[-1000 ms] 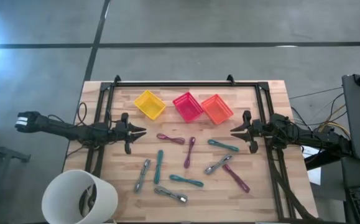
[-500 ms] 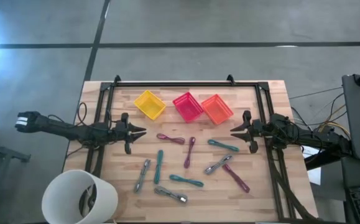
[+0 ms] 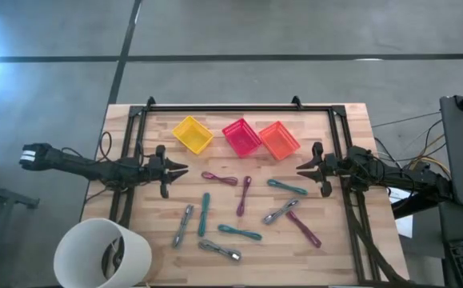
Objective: Pick & Place USB Port
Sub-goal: Put the top black violet USB cable into the yellow bin
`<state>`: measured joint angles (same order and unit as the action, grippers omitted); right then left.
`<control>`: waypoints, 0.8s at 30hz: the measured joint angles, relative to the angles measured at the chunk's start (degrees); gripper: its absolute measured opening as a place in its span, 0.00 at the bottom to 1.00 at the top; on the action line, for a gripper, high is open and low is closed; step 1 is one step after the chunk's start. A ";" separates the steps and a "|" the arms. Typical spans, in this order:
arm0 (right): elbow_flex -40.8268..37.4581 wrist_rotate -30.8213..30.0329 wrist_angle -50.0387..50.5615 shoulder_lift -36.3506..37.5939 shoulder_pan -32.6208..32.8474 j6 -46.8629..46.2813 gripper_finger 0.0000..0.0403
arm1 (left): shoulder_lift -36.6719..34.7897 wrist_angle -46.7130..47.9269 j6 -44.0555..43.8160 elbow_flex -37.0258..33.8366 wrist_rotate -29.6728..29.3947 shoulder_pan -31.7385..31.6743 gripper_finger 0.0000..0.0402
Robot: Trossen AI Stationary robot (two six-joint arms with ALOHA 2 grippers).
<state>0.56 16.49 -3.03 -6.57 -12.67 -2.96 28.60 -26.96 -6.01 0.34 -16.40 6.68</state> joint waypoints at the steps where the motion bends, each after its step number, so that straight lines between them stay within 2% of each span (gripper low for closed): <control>1: -0.02 -0.02 -0.02 0.00 0.00 0.00 0.17 | -0.01 -0.01 -1.01 0.00 0.14 0.00 0.20; 10: -0.02 0.00 0.00 0.02 0.02 0.00 0.21 | 0.09 -3.00 -3.03 0.15 -0.58 0.01 0.20; 15: 0.00 0.00 -0.71 0.02 0.02 3.21 0.21 | 1.47 -0.25 -2.45 3.25 -0.62 0.00 0.21; 19: 0.00 0.00 -1.80 0.00 0.02 -0.88 0.21 | 4.28 1.39 -1.32 7.08 -2.46 0.00 0.28; 24: -0.02 0.00 -5.53 0.01 0.02 -1.42 0.18 | 8.90 5.05 -1.21 10.39 -6.28 -0.02 0.41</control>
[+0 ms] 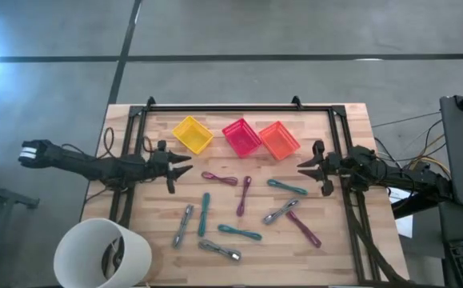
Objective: Pick & Place USB Port
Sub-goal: Put the top black violet USB cable into the yellow bin
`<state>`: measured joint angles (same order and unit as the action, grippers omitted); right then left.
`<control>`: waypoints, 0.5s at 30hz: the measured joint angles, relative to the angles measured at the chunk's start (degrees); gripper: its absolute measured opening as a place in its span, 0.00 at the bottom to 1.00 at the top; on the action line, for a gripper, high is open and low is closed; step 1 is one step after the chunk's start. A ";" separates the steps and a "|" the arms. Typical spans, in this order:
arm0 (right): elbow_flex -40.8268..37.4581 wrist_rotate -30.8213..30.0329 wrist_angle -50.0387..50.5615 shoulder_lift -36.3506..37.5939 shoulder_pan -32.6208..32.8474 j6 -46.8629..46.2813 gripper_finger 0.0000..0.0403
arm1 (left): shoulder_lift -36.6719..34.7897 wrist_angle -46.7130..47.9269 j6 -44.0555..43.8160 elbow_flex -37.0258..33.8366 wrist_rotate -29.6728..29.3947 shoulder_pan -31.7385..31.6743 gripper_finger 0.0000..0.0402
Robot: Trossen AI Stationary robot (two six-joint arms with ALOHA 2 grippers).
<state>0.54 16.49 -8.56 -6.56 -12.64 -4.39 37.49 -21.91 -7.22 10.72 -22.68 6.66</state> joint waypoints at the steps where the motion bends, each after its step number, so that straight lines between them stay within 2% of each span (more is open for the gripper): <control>1: 0.00 0.00 -1.01 -0.02 0.00 0.07 0.18 | 0.96 -0.04 0.00 0.32 0.04 0.03 0.43; 8: 0.00 -0.02 -8.56 -0.01 0.00 -0.85 0.18 | 8.26 -0.01 -2.33 1.97 0.70 0.04 0.48; 15: 0.02 -0.55 -11.50 -0.36 0.00 -3.80 0.24 | 18.20 -0.07 -1.28 7.64 2.61 0.02 0.48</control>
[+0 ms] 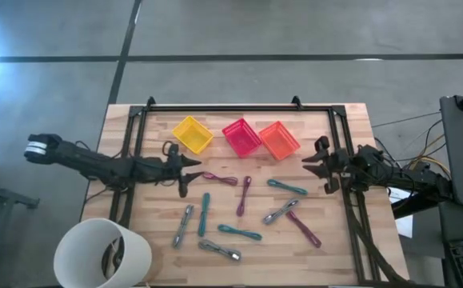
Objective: Pick & Place USB Port
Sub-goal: Put the top black violet USB cable into the yellow bin
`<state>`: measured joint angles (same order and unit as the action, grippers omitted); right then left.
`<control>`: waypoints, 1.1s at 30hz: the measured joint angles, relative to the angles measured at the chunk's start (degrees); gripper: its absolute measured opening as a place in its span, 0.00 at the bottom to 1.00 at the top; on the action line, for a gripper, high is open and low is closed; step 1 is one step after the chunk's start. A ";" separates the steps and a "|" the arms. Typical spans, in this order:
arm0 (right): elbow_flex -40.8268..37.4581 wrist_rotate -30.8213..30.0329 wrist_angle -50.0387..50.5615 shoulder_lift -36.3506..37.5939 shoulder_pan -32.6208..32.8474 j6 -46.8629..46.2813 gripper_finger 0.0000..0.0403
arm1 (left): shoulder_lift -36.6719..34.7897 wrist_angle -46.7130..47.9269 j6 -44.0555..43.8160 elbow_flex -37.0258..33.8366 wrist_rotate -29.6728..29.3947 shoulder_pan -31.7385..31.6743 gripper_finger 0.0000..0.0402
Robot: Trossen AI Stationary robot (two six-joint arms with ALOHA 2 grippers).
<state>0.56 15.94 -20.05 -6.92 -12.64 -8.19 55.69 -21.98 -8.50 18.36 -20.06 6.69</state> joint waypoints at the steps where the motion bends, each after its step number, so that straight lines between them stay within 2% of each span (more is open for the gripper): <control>1: 0.00 -0.43 -0.41 -0.31 0.00 -0.93 0.26 | 1.50 0.02 0.71 1.16 0.35 0.01 0.48; 12: 0.00 -0.96 -0.37 -10.09 0.02 -8.28 0.40 | 20.03 8.18 3.77 13.90 1.71 -0.82 0.48; 22: 0.42 -0.94 -7.66 -18.46 0.02 -8.30 0.42 | 33.44 23.81 3.86 26.37 4.83 -2.72 0.48; 28: 6.15 -0.94 -5.16 -24.23 0.02 -8.33 0.42 | 38.03 24.57 4.12 28.27 7.99 -3.73 0.48; 33: 14.47 -0.94 4.17 -32.57 0.02 -7.46 0.42 | 40.79 24.66 4.25 28.20 8.55 -4.21 0.48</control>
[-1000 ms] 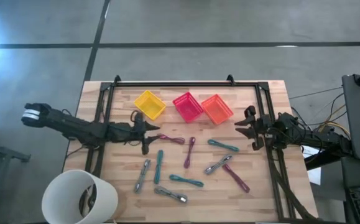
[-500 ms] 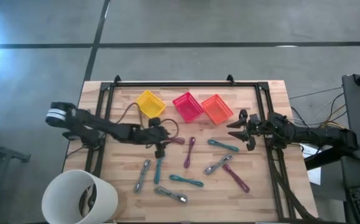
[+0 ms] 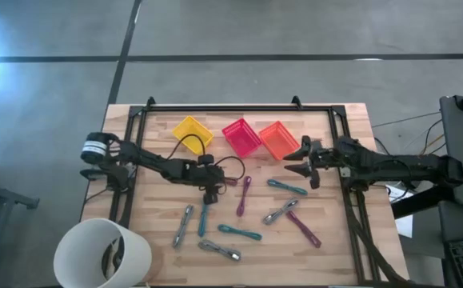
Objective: Pick & Place USB Port
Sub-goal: Put the top black violet USB cable into the yellow bin
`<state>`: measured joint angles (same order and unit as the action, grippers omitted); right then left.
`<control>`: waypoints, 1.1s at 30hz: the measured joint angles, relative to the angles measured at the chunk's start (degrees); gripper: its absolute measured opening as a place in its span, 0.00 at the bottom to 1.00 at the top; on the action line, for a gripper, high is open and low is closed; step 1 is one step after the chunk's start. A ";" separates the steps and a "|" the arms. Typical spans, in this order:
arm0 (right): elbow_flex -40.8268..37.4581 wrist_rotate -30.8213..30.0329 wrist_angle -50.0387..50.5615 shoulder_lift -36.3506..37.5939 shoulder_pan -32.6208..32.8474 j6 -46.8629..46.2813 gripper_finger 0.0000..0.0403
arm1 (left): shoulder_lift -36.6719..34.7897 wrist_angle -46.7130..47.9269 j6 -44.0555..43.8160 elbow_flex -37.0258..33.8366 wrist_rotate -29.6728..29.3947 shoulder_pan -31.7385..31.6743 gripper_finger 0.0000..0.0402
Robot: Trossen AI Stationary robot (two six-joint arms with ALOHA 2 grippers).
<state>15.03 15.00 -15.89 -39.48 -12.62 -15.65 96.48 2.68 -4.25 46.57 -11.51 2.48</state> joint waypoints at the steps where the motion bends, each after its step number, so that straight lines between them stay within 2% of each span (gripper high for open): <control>1: 1.42 0.00 2.17 -1.66 0.00 0.92 0.42 | 0.36 -0.14 0.11 0.00 -0.31 -0.12 0.48; 5: 5.29 0.00 8.11 -8.62 0.22 5.00 0.42 | 1.23 -0.30 0.86 0.02 -1.46 -0.59 0.48; 12: 8.20 -0.01 7.99 -20.05 1.30 8.73 0.42 | 1.56 -0.79 2.47 0.02 -1.09 -1.36 0.45; 19: 9.82 0.00 5.60 -29.01 1.38 11.76 0.42 | 1.58 -0.75 0.36 0.02 2.90 -1.42 0.24; 25: 12.61 0.00 5.55 -33.46 1.38 12.69 0.42 | 1.50 -0.90 -0.19 0.02 3.22 -1.40 0.04; 28: 13.88 0.00 5.50 -34.52 1.38 12.90 0.42 | 0.48 -0.91 -0.70 -0.14 3.14 -1.38 0.03; 33: 15.42 0.00 5.71 -34.86 1.38 13.15 0.42 | -4.00 -0.53 -2.75 0.78 1.14 -1.18 0.08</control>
<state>30.45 15.00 -10.17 -74.35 -11.25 -2.50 92.48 2.15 -7.01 47.34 -10.37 1.30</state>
